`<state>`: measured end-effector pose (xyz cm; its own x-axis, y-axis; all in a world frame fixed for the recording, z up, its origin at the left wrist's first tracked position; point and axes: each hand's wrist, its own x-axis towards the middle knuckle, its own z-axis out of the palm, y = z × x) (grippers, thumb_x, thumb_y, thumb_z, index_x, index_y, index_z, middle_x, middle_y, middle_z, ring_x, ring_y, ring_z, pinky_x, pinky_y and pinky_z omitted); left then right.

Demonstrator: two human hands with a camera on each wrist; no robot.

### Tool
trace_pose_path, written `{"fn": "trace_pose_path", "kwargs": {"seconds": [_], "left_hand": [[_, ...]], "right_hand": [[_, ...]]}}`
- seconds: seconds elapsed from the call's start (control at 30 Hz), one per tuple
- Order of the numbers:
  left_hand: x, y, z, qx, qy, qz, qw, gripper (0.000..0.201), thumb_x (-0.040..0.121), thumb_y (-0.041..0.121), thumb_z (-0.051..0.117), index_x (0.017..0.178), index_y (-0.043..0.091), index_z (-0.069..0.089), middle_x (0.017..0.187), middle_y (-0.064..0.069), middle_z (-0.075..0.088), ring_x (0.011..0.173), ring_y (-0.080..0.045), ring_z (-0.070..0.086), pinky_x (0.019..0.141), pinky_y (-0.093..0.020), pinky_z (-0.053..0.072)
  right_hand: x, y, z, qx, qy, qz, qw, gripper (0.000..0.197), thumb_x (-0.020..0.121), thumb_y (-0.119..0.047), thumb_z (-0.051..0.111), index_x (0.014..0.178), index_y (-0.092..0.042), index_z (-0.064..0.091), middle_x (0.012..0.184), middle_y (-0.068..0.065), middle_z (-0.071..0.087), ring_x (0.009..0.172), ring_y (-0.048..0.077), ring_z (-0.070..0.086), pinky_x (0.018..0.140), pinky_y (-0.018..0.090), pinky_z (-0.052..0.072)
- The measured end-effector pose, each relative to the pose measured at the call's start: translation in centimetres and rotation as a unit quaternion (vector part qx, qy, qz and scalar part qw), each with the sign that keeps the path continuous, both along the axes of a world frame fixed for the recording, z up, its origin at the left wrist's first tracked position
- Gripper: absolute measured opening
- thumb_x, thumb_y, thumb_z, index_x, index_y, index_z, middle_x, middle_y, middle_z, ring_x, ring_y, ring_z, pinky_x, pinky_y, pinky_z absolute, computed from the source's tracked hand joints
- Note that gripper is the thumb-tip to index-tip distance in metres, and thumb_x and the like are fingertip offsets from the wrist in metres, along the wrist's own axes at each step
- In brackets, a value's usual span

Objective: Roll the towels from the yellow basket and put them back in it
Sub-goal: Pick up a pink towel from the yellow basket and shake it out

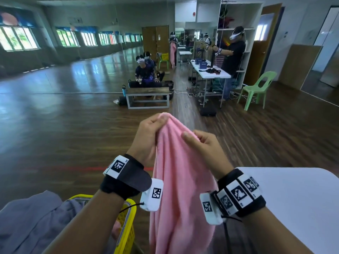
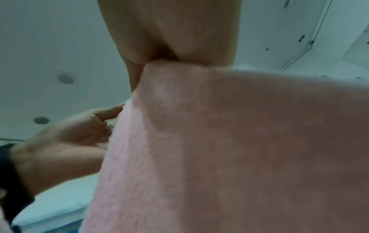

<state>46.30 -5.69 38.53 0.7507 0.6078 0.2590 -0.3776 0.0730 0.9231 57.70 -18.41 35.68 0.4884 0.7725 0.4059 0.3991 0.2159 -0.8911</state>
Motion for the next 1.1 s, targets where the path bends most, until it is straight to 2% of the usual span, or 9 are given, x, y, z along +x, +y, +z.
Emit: {"fn": "trace_pose_path", "kwargs": {"seconds": [0.17,0.33,0.47,0.57,0.77,0.87,0.93,1.0,1.1], "left_hand": [[-0.1,-1.4,-1.7,0.107,0.134,-0.116,0.978,0.049,0.095,0.040,0.052,0.113,-0.005,0.061,0.105,-0.016,0.066,0.097,-0.031,0.063,0.081,-0.034,0.052],[-0.8,0.3,-0.2,0.065,0.015,-0.011,0.998,0.028,0.094,0.022,0.055,0.094,-0.004,0.066,0.090,-0.020,0.063,0.083,-0.025,0.058,0.077,-0.037,0.047],[-1.0,-0.5,-0.3,0.098,0.056,-0.050,0.992,0.029,0.097,0.030,0.050,0.099,0.005,0.065,0.096,-0.012,0.068,0.088,-0.018,0.061,0.079,-0.036,0.051],[-0.6,-2.0,-0.7,0.194,0.155,-0.119,0.961,0.035,0.095,0.034,0.051,0.097,0.003,0.065,0.090,-0.005,0.071,0.081,-0.015,0.065,0.071,-0.026,0.051],[-0.5,0.7,-0.6,0.057,0.018,0.044,0.997,0.024,0.089,0.028,0.057,0.097,0.008,0.069,0.095,-0.017,0.062,0.087,-0.023,0.056,0.081,-0.039,0.045],[-0.1,-1.1,-1.5,0.159,0.121,-0.078,0.977,0.045,0.093,0.039,0.053,0.108,-0.003,0.061,0.111,-0.027,0.063,0.095,-0.027,0.057,0.089,-0.053,0.046],[0.1,-1.8,-1.1,0.197,0.147,-0.111,0.963,0.044,0.094,0.036,0.054,0.105,-0.006,0.061,0.102,-0.023,0.066,0.089,-0.026,0.058,0.081,-0.046,0.047],[0.2,-1.2,-0.2,0.175,0.094,-0.048,0.979,0.024,0.095,0.024,0.056,0.093,0.003,0.066,0.086,-0.010,0.064,0.079,-0.019,0.056,0.073,-0.033,0.046],[-0.3,0.9,0.1,0.071,0.002,0.077,0.995,0.015,0.089,0.028,0.061,0.080,0.017,0.066,0.080,-0.009,0.055,0.079,-0.022,0.047,0.077,-0.040,0.039]], "right_hand": [[0.0,0.7,1.8,0.056,-0.021,-0.012,0.998,0.035,0.094,-0.022,0.062,0.070,0.004,0.060,0.063,0.002,0.052,0.060,0.009,0.046,0.057,0.023,0.038],[0.1,0.0,-0.2,0.000,0.014,-0.001,1.000,0.039,0.093,-0.029,0.063,0.064,-0.004,0.055,0.056,-0.005,0.046,0.053,0.006,0.041,0.052,0.020,0.032],[0.4,-0.4,1.2,0.051,-0.024,-0.017,0.998,0.046,0.091,-0.036,0.063,0.072,0.006,0.055,0.066,0.021,0.048,0.060,0.016,0.044,0.059,0.031,0.037],[0.7,0.1,3.9,0.098,-0.051,-0.036,0.993,0.030,0.091,-0.023,0.065,0.073,0.001,0.061,0.065,0.011,0.056,0.062,0.010,0.050,0.061,0.025,0.042],[0.9,-0.5,-0.5,-0.004,-0.034,-0.047,0.998,0.038,0.090,-0.031,0.067,0.060,-0.015,0.050,0.058,-0.007,0.042,0.056,0.006,0.038,0.053,0.025,0.030],[1.0,-0.7,1.7,0.083,-0.043,-0.064,0.994,0.026,0.091,-0.020,0.065,0.068,-0.010,0.062,0.062,-0.002,0.054,0.061,0.005,0.048,0.058,0.022,0.039],[0.9,-0.4,3.3,0.111,-0.055,-0.062,0.990,0.019,0.089,-0.018,0.067,0.073,-0.009,0.066,0.066,-0.004,0.061,0.063,0.003,0.053,0.061,0.019,0.043],[1.0,0.0,2.6,0.082,-0.054,-0.058,0.993,0.017,0.088,-0.019,0.069,0.075,-0.008,0.068,0.066,-0.006,0.062,0.062,0.003,0.052,0.060,0.020,0.042],[1.6,-0.2,-0.2,0.019,-0.016,-0.023,0.999,0.024,0.089,-0.022,0.069,0.078,0.000,0.065,0.065,0.004,0.055,0.062,0.012,0.047,0.059,0.031,0.035]]}}
